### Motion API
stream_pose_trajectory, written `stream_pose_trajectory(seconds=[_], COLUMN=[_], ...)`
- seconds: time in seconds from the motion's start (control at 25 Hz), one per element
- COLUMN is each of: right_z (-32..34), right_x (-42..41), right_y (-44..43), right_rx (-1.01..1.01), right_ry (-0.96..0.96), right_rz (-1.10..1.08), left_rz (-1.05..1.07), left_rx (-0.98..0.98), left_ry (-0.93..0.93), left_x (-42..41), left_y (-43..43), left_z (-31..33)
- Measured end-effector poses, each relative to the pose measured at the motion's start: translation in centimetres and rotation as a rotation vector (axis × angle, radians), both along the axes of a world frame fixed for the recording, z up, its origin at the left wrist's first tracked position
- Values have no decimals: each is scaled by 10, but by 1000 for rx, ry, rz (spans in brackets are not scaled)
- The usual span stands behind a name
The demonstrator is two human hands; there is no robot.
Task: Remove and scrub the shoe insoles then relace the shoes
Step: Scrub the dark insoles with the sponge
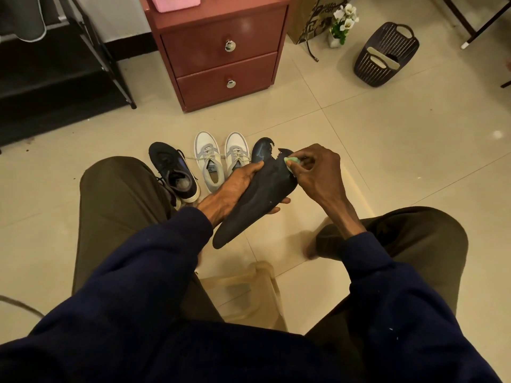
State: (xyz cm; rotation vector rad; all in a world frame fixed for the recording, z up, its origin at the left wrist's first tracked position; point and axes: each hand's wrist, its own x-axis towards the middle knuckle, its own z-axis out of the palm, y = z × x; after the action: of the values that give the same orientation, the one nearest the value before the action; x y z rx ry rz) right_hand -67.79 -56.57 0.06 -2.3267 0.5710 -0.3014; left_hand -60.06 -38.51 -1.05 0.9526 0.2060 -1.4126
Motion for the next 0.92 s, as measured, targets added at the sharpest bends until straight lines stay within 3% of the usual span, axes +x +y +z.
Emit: stream_pose_trajectory(seconds=[0.08, 0.24, 0.4, 0.64, 0.84, 0.92], right_z=[2, 0, 3, -3, 4, 2], right_x=[3, 0, 2, -1, 2, 2], right_y=[3, -2, 6, 1, 10, 11], right_rx=[29, 25, 51, -110, -17, -91], right_ry=[0, 7, 5, 61, 10, 37], right_rz=[33, -96, 5, -113, 80, 58], left_rz=[-11, -25, -34, -45, -40, -38], left_rx=[-12, -11, -60, -52, -66, -40], left_ry=[-24, -22, 10, -15, 23, -7], left_x=[1, -1, 0, -2, 0, -2], left_y=[0, 0, 2, 2, 1, 0], left_z=[1, 1, 0, -2, -3, -6])
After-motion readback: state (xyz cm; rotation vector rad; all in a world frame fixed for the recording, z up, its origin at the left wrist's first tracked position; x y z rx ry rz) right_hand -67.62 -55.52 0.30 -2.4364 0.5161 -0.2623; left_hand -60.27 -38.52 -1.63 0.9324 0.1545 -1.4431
